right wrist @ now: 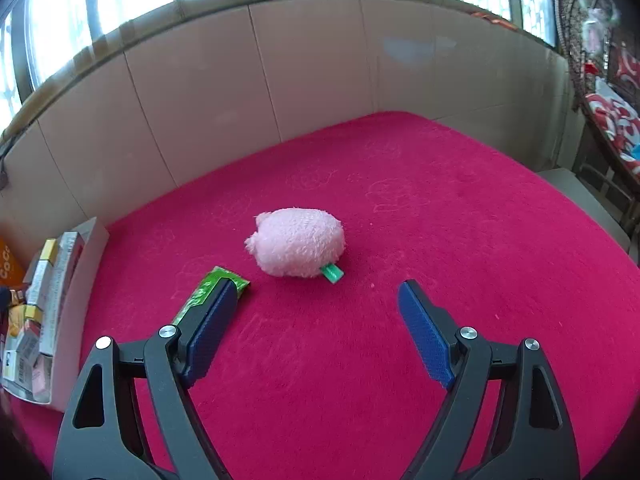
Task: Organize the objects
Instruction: 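Withdraw both grippers from tray toward green pack and pink plush ball, then grasp green tissue pack with left gripper while right gripper grasps pink plush ball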
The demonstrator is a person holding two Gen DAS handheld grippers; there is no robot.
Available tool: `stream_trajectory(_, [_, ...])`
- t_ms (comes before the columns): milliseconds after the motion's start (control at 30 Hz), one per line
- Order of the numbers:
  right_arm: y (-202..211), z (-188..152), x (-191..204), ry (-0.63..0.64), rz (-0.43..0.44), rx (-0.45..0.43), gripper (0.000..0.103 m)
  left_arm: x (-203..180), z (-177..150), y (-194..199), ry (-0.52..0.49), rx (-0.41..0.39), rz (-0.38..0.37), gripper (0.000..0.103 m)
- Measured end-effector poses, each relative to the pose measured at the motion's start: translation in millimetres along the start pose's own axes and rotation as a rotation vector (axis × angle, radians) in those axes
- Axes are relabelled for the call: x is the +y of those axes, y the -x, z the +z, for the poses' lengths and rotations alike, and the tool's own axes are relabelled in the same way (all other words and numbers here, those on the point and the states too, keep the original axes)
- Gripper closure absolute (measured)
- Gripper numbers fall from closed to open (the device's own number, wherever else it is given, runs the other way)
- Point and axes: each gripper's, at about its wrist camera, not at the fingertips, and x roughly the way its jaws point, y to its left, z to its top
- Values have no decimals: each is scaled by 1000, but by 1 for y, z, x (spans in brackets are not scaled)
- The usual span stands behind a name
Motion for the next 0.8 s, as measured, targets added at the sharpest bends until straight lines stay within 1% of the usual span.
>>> stream_trajectory(67, [-19, 8, 0, 12, 39, 32, 19, -18, -10, -14, -18, 54, -37, 0])
stream_trajectory(133, [-35, 15, 4, 26, 56, 44, 19, -27, -16, -25, -40, 88, -35, 0])
stream_trajectory(200, [-50, 21, 11, 55, 28, 44, 19, -30, -21, -34, -53, 112, -8, 0])
stream_trajectory(300, [-74, 29, 20, 84, 9, 71, 20, -28, -22, -49, -23, 153, 19, 0])
stream_trajectory(333, [-81, 31, 21, 90, 4, 86, 20, -26, -21, -54, -15, 166, 16, 0])
stream_trajectory(400, [-95, 29, 19, 89, 1, 150, 21, -30, -20, -65, -17, 211, 13, 0])
stream_trajectory(433, [-93, 29, 17, 86, 5, 144, 32, -33, -20, -72, -27, 232, 12, 0])
stream_trajectory(467, [-87, 29, 15, 85, 26, 138, 36, -36, -19, -77, -37, 244, 11, 0])
stream_trajectory(500, [-81, 27, 12, 89, 40, 134, 36, -40, -18, -83, -51, 254, 10, 0])
stream_trajectory(600, [-63, 15, 3, 113, 23, 109, 37, -48, -16, -105, -83, 292, 24, 0])
stream_trajectory(633, [-59, 13, -3, 86, 38, 108, 37, -53, -15, -113, -95, 304, 39, 1])
stream_trajectory(667, [-55, 12, -11, 46, 50, 99, 37, -57, -14, -120, -109, 316, 54, 5])
stream_trajectory(733, [-57, 12, -29, -37, 58, 103, 36, -67, -11, -136, -133, 346, 61, 9])
stream_trajectory(767, [-56, 12, -36, -79, 83, 99, 36, -70, -10, -143, -138, 358, 66, 13])
stream_trajectory(800, [-54, 12, -39, -94, 96, 92, 36, -72, -10, -150, -144, 372, 75, 18])
